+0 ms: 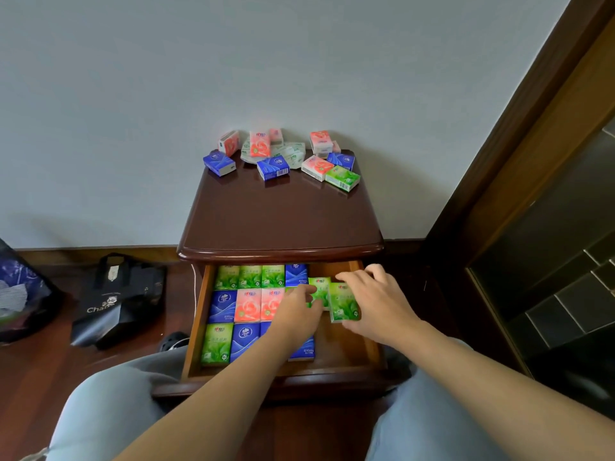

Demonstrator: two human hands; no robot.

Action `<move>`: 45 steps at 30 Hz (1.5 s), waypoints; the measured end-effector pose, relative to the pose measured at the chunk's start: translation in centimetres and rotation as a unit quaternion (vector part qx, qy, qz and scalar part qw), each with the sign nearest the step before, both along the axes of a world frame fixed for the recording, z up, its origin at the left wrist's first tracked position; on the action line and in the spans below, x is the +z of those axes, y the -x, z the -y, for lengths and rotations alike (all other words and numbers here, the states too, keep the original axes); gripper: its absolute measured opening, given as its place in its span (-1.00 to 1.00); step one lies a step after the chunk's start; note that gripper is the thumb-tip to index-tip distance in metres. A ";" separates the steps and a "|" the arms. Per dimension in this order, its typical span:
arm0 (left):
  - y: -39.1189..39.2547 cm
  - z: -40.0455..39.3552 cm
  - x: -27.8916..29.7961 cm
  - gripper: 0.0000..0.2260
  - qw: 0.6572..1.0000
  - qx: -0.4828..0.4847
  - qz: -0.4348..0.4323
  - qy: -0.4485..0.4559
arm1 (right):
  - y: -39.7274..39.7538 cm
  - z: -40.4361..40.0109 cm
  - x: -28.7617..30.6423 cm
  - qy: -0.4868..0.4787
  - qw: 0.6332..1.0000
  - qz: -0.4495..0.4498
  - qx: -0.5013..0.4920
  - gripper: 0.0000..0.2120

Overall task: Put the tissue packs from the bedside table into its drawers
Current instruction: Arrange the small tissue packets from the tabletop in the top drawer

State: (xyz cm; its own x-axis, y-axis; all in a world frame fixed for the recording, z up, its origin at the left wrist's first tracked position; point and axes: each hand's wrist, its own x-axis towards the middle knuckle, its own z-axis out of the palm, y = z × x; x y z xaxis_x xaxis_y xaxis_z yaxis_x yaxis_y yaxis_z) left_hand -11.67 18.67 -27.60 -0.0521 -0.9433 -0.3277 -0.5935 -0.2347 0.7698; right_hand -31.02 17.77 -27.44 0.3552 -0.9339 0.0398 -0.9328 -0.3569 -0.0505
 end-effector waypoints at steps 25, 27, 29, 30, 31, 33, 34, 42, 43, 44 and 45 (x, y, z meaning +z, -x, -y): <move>1.3 3.8 -3.3 -0.51 0.914 -0.271 0.295 0.069 | -1.7 5.0 -2.6 -0.079 0.990 -0.059 -0.100 -0.24; 1.4 3.9 -3.2 -0.51 0.914 -0.270 0.295 0.066 | -1.7 4.8 -2.6 -0.079 0.990 -0.058 -0.101 -0.22; 1.4 3.9 -2.9 -0.51 0.914 -0.275 0.294 0.057 | -1.6 4.5 -2.4 -0.081 0.990 -0.060 -0.095 -0.13; 1.4 3.9 -2.8 -0.50 0.913 -0.278 0.293 0.052 | -1.5 4.3 -2.3 -0.080 0.991 -0.061 -0.091 -0.08; 1.3 3.8 -2.7 -0.49 0.913 -0.281 0.291 0.047 | -1.4 4.1 -2.2 -0.077 0.991 -0.061 -0.086 -0.06; 1.1 3.7 -2.5 -0.46 0.915 -0.284 0.284 0.040 | -0.9 3.6 -1.9 -0.073 0.993 -0.062 -0.075 -0.11; 1.1 3.6 -2.4 -0.44 0.915 -0.287 0.281 0.037 | -0.7 3.3 -1.7 -0.078 0.993 -0.063 -0.066 -0.15; 0.7 2.4 -2.4 -0.35 0.909 -0.311 0.276 0.029 | -0.5 2.4 -1.6 -0.105 0.989 -0.096 -0.039 -0.32; 0.7 2.4 -2.4 -0.35 0.908 -0.312 0.278 0.029 | -0.5 2.3 -1.7 -0.105 0.989 -0.095 -0.041 -0.33; 0.7 2.4 -2.4 -0.35 0.908 -0.312 0.279 0.027 | -0.5 2.3 -1.8 -0.104 0.989 -0.095 -0.042 -0.33; 0.8 2.5 -2.3 -0.35 0.907 -0.313 0.280 0.024 | -0.6 2.3 -1.9 -0.102 0.989 -0.095 -0.042 -0.34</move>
State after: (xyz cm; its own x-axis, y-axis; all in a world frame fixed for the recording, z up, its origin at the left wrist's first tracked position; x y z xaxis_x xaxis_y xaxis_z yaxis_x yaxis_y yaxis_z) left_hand -12.43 16.16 -29.91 -0.4215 -0.7999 -0.4272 -0.8997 0.3101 0.3072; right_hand -30.46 15.50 -29.36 0.2580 -0.9424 -0.2129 -0.9585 -0.2774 0.0665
